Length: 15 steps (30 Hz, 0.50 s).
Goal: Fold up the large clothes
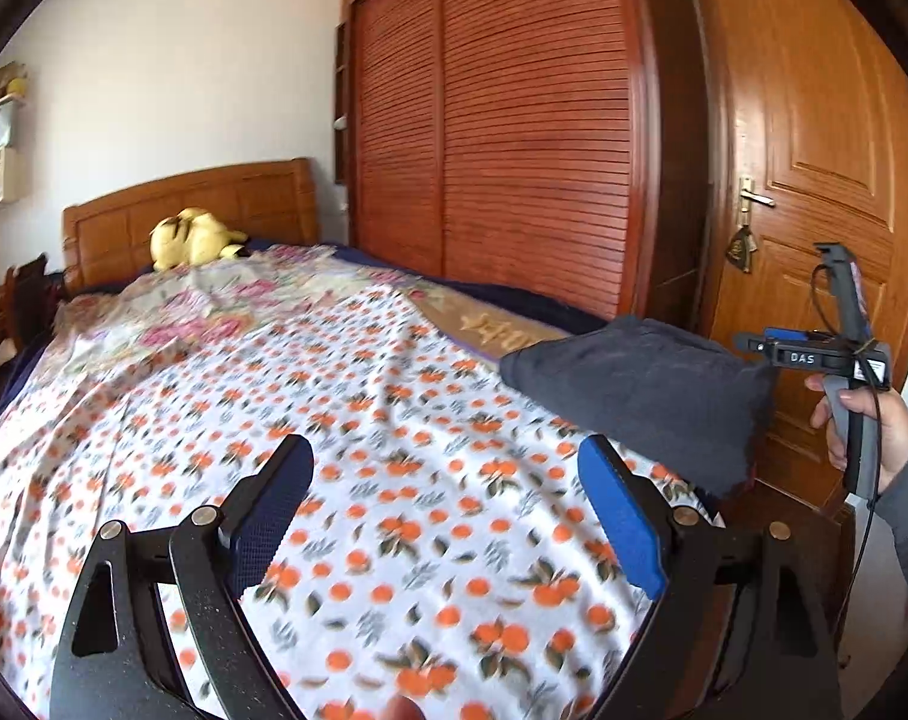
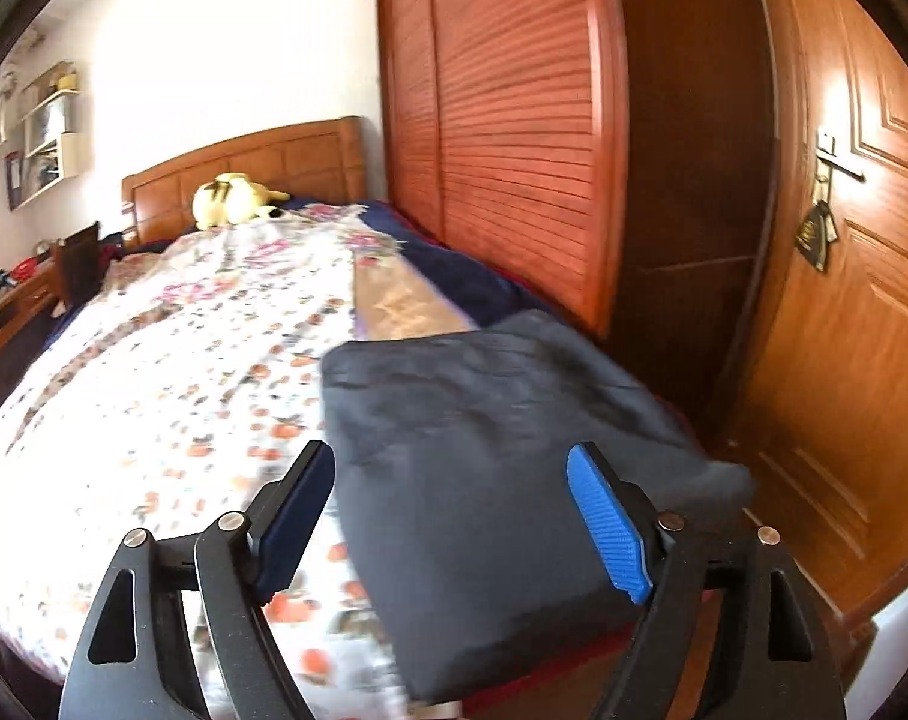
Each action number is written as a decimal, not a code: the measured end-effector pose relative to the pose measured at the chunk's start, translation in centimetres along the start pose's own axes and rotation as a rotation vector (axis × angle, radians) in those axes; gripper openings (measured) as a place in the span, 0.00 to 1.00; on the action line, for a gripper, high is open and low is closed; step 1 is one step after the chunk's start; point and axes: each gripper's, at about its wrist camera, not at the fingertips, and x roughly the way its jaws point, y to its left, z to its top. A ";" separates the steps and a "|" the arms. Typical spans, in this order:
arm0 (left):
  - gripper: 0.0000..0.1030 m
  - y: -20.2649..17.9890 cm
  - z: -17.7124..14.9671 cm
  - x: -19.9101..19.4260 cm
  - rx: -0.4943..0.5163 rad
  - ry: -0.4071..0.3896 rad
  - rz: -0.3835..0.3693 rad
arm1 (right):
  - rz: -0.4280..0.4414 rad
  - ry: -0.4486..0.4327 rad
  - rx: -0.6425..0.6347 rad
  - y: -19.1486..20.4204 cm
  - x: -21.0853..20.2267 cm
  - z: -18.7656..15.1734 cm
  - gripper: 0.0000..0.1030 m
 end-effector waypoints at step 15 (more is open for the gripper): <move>0.88 6.3 -5.6 -8.4 -0.153 0.064 0.196 | 0.268 0.002 -0.097 11.7 -5.3 -4.4 0.79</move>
